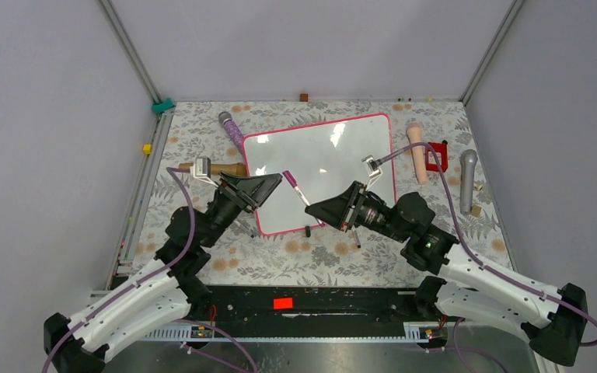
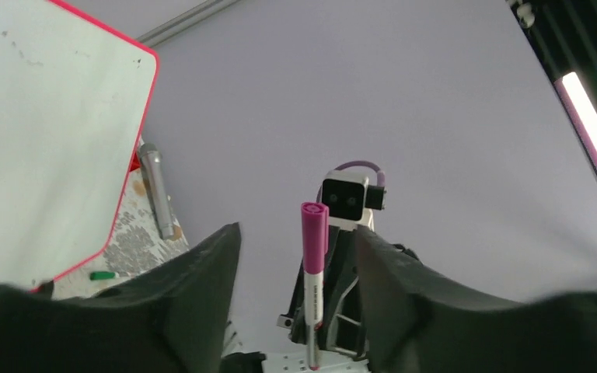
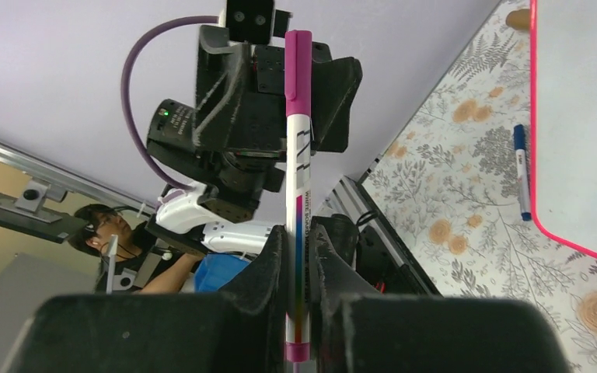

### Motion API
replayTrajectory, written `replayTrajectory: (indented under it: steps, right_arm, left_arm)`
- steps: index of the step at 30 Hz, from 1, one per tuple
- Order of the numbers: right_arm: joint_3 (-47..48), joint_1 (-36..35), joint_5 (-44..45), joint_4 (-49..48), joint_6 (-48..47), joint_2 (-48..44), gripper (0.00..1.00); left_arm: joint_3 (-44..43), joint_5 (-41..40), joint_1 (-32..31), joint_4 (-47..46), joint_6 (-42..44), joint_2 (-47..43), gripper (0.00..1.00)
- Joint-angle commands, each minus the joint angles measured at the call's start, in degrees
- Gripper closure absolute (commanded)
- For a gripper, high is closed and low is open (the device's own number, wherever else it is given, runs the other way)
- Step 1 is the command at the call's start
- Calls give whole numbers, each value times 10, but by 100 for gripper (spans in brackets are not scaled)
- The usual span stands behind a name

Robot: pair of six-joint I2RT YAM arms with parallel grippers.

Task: Write a sentence on the whiteboard
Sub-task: Open the whiteboard marker at the center of the board.

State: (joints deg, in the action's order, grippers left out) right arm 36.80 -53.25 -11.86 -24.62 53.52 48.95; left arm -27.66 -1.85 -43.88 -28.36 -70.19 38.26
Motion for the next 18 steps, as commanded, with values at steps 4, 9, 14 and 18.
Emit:
replayTrajectory:
  steps: [4,9,14,18]
  right_arm:
    - [45,2,-21,121,-43,-31,100]
    - [95,39,-108,211,-61,-15,100]
    - [123,117,-255,228,-58,11,100]
    - [150,143,-350,235,-60,43,100]
  left_arm:
    - [-68,-68,3,243,80,-107,13]
    - [-181,-34,13,440,166,-95,6]
    - [-275,25,24,557,233,-45,4]
    - [-290,154,67,554,233,-4,7]
